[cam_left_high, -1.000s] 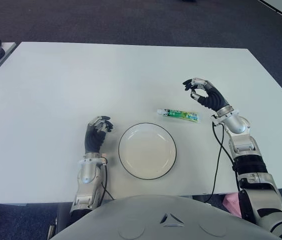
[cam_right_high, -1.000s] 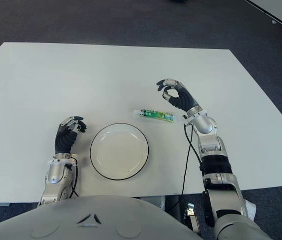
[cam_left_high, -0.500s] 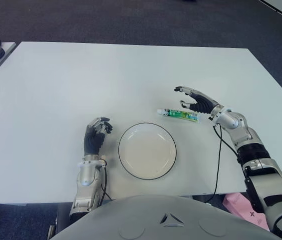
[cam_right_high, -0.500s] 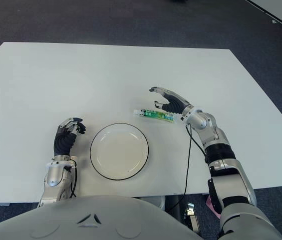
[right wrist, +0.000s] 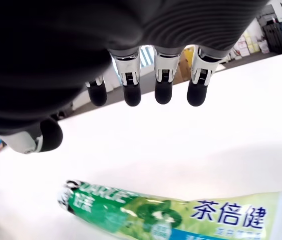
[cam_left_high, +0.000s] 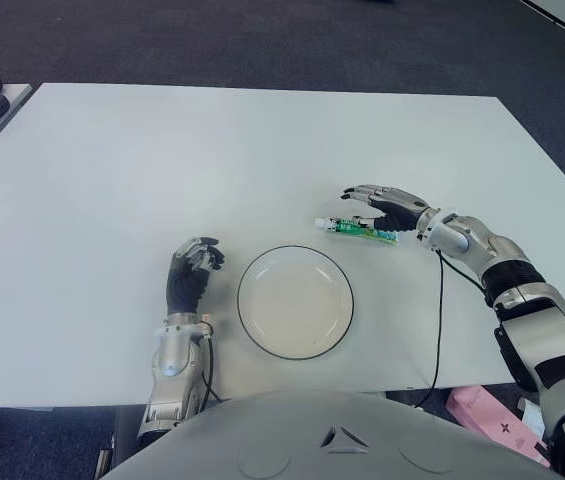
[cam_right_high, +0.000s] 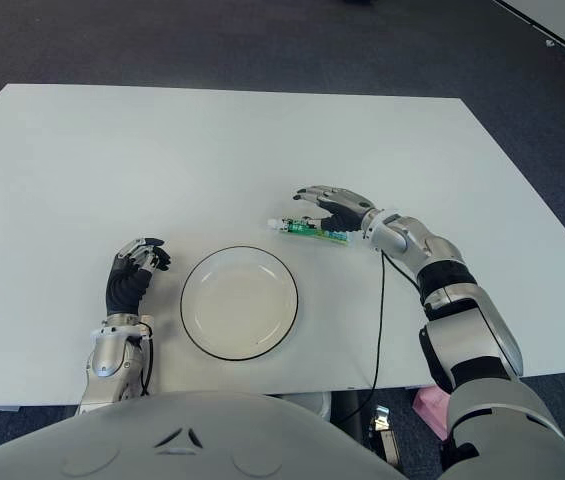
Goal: Put the toothpaste on the table into the plate.
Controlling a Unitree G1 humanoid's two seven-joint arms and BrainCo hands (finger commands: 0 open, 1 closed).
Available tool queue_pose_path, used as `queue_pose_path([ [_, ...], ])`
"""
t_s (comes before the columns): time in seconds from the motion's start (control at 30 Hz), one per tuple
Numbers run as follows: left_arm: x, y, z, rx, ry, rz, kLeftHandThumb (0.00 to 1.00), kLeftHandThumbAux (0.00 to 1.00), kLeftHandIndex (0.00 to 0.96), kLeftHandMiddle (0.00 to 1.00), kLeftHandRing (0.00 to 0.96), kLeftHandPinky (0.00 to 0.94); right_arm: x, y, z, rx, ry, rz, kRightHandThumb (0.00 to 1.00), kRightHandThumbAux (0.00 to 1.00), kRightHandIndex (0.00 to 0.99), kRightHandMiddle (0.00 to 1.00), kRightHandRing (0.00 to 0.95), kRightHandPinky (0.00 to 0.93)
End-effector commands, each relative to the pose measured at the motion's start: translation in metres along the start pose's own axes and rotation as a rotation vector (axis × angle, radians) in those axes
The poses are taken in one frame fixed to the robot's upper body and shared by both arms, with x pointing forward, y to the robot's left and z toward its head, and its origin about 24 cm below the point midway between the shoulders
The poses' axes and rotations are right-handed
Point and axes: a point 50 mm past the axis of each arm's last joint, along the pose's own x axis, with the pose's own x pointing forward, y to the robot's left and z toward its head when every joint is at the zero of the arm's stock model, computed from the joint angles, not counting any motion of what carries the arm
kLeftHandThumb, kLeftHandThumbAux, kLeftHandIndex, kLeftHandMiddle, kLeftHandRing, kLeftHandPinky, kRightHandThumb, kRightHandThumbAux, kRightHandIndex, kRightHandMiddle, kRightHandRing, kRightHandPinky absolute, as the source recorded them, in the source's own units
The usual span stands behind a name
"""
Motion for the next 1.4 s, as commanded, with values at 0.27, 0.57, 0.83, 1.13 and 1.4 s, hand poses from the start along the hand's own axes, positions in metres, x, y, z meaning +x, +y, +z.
queue_pose_path([
  [0.27, -0.013, -0.002, -0.015, -0.014, 0.099, 0.032, 0.701, 0.719, 0.431, 0.576, 0.567, 0.547, -0.003, 0.005, -0.003, -0.155, -0.043, 0.091, 0.557, 0.157, 0.0, 0.0, 0.0, 0.0],
  [0.57, -0.015, -0.001, -0.015, -0.013, 0.102, 0.04, 0.702, 0.719, 0.431, 0.575, 0.567, 0.544, -0.004, 0.03, -0.01, -0.214, 0.011, 0.173, 0.574, 0.143, 0.0, 0.0, 0.0, 0.0],
  [0.83, -0.018, 0.0, -0.014, -0.013, 0.106, 0.042, 0.701, 0.719, 0.43, 0.575, 0.568, 0.545, -0.006, 0.053, -0.013, -0.25, 0.056, 0.247, 0.581, 0.132, 0.0, 0.0, 0.0, 0.0],
  [1.13, -0.021, 0.001, -0.013, -0.005, 0.113, 0.048, 0.701, 0.719, 0.43, 0.579, 0.573, 0.549, -0.007, 0.073, -0.014, -0.27, 0.115, 0.301, 0.576, 0.111, 0.0, 0.0, 0.0, 0.0],
  [1.4, -0.024, 0.002, -0.013, -0.003, 0.114, 0.049, 0.702, 0.719, 0.43, 0.58, 0.572, 0.549, -0.012, 0.087, -0.016, -0.282, 0.164, 0.331, 0.578, 0.085, 0.0, 0.0, 0.0, 0.0],
])
